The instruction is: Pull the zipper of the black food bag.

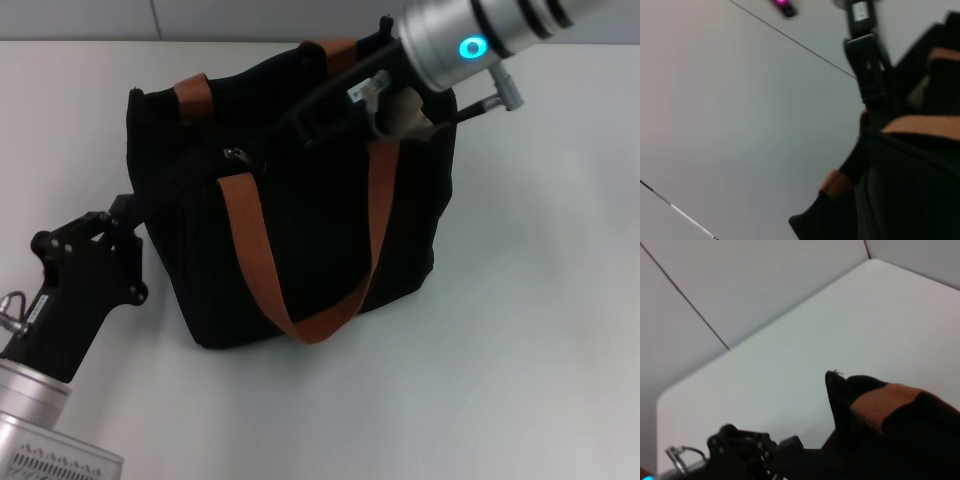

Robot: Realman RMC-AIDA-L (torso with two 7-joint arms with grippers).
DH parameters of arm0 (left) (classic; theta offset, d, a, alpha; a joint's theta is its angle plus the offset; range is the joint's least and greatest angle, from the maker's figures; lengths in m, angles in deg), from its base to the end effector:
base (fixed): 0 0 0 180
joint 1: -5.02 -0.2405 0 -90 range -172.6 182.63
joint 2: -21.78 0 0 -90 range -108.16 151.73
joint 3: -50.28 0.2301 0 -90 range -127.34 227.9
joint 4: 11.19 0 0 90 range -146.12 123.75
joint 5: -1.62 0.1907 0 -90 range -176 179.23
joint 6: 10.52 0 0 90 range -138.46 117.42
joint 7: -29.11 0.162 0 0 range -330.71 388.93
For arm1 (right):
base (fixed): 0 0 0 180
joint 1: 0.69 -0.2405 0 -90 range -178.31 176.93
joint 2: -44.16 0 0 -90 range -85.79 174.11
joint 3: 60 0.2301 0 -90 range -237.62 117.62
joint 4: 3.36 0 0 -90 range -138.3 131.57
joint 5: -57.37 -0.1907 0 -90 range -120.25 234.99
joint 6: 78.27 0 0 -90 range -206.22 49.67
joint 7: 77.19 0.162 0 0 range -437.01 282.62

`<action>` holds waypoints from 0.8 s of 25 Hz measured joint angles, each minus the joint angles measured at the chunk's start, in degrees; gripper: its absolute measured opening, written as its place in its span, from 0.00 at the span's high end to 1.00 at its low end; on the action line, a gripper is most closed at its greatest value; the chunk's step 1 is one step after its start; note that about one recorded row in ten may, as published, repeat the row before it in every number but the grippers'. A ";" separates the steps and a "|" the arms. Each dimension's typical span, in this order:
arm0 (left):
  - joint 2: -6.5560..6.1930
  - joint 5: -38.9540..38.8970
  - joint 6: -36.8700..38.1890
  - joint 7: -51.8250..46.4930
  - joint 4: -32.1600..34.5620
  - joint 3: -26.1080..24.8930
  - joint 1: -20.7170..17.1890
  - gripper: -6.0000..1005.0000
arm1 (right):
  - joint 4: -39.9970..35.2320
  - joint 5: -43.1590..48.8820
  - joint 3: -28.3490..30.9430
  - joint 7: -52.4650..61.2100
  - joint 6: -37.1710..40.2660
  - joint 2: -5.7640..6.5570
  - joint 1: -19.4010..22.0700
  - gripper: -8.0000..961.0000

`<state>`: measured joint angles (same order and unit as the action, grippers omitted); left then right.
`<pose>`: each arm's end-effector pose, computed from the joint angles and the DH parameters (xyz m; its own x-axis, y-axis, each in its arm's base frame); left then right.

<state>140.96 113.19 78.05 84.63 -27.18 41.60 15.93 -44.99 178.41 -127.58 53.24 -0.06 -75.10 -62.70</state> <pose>-0.2708 0.2209 -0.0308 0.9095 -0.3771 -0.1751 -0.2185 -0.0751 -0.9730 0.0466 0.3705 -0.0607 0.8547 -0.5101 -0.0966 -0.5123 -0.8588 0.0030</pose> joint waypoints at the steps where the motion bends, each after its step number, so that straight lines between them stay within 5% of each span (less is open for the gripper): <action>1: 0.00 0.00 0.00 0.00 0.00 0.00 0.00 0.97 | -0.25 0.13 -1.83 -0.01 -1.11 -0.09 -0.42 0.89; 9: 0.00 -0.25 0.62 6.86 0.28 -0.72 -0.46 0.97 | -0.59 -0.02 -6.45 -0.41 -5.25 -0.41 -1.18 0.70; 20: 0.00 -0.27 0.73 6.97 0.08 -0.73 0.24 0.97 | 0.66 0.10 -10.59 2.12 -5.52 -0.56 -2.81 0.71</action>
<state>140.96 112.92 78.78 91.60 -27.09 40.87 16.17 -44.32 178.51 -138.17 55.35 -5.57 -75.66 -65.50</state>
